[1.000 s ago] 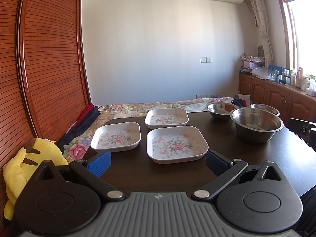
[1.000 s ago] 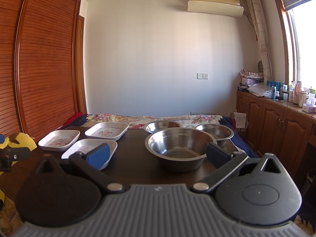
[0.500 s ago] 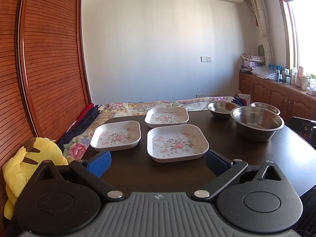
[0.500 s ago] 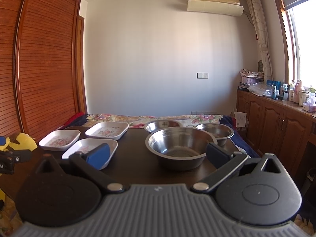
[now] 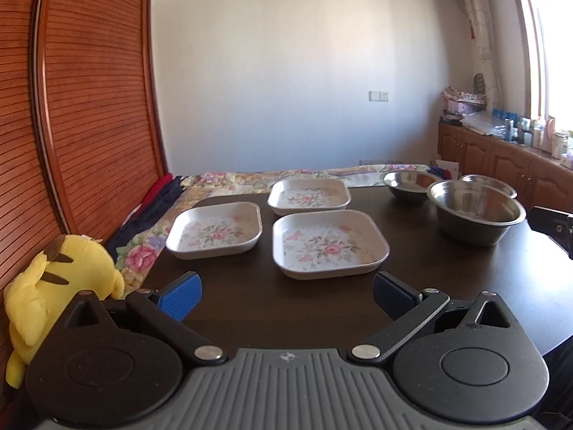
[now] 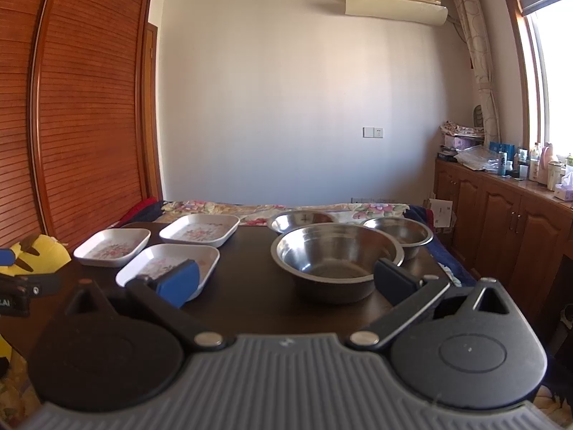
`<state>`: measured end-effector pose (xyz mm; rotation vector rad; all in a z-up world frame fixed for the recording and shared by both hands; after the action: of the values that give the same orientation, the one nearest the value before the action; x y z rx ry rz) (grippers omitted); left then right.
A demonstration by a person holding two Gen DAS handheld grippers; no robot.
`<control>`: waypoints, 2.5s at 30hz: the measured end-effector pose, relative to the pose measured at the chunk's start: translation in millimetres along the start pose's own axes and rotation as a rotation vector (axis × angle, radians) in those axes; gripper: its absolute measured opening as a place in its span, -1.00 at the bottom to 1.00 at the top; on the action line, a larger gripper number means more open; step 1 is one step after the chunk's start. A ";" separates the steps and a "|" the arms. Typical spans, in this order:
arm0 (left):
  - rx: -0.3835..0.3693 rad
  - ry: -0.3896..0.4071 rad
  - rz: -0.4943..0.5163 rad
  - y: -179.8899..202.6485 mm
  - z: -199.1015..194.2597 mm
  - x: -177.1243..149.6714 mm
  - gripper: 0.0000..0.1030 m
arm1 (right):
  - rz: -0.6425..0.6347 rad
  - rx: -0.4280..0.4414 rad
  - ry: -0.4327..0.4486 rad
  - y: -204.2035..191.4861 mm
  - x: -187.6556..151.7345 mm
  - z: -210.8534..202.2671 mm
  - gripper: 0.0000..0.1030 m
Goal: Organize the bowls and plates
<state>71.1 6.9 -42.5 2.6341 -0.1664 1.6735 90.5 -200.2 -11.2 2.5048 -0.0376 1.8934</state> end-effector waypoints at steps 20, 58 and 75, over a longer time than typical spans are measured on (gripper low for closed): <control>-0.011 -0.063 0.029 -13.9 26.7 0.6 1.00 | -0.075 0.160 -0.062 -52.8 0.8 49.3 1.00; -0.230 -0.174 -0.047 -49.7 162.6 21.5 -0.19 | -0.165 0.351 -0.326 -105.3 -22.3 164.0 0.06; -0.245 -0.220 -0.054 -45.8 184.9 13.6 -0.63 | -0.110 0.349 -0.379 -99.3 -27.7 181.6 -0.38</control>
<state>248.0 38.2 -107.1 2.6019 -0.2803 1.2547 259.6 -103.2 -86.1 2.9826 0.4570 1.4665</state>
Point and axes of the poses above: each gripper's, at about its wrist camera, not at the fingertips, and z roughly the way its jaws point, y to its right, x to its top, the point moved 7 cm from there along z, roughly the way its jaws point, and after that the axes turned 5 degrees about -x, right-handed, at the moved point
